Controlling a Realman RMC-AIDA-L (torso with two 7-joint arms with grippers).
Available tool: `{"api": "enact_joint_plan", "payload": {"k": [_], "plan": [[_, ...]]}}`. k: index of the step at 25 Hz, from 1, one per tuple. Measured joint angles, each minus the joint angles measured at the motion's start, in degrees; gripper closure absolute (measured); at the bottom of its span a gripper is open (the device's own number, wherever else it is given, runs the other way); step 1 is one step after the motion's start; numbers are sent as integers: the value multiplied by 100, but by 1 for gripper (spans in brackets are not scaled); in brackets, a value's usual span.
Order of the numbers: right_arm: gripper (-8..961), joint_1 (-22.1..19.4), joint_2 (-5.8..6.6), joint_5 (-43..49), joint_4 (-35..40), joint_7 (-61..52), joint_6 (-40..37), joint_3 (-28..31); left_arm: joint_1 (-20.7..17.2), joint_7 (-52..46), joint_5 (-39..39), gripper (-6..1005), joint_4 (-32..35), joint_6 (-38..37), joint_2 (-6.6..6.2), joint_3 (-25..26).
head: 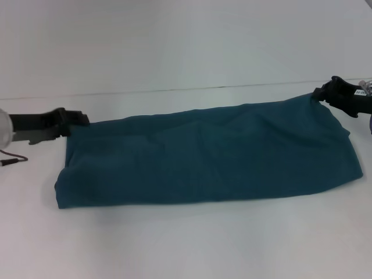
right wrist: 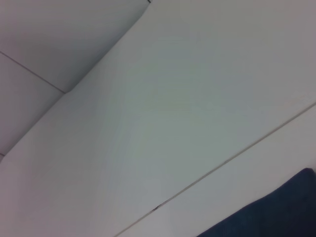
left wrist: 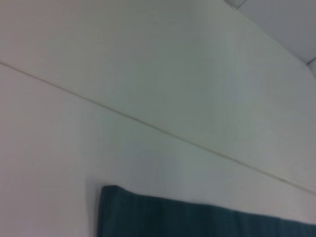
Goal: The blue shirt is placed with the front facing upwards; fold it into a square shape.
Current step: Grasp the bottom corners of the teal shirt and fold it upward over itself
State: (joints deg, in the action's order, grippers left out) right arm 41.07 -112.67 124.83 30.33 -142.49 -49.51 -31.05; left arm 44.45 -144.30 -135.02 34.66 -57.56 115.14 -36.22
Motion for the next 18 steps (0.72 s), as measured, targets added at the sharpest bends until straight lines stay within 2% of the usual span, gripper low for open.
{"api": "enact_joint_plan", "payload": {"k": [3,7,18], "plan": [[934,8,-3,-1,0,7,-4,-6,20,-90,-2,518,-111,203,-15,-374],[934,16,-3,-9,0,5,-5,-6,58,-313,-43,408,-266,378,-58,-479],[933,13,0,-29,0,-9,28,3,228,-551,-164,415,-789,689,-113,-543]]}}
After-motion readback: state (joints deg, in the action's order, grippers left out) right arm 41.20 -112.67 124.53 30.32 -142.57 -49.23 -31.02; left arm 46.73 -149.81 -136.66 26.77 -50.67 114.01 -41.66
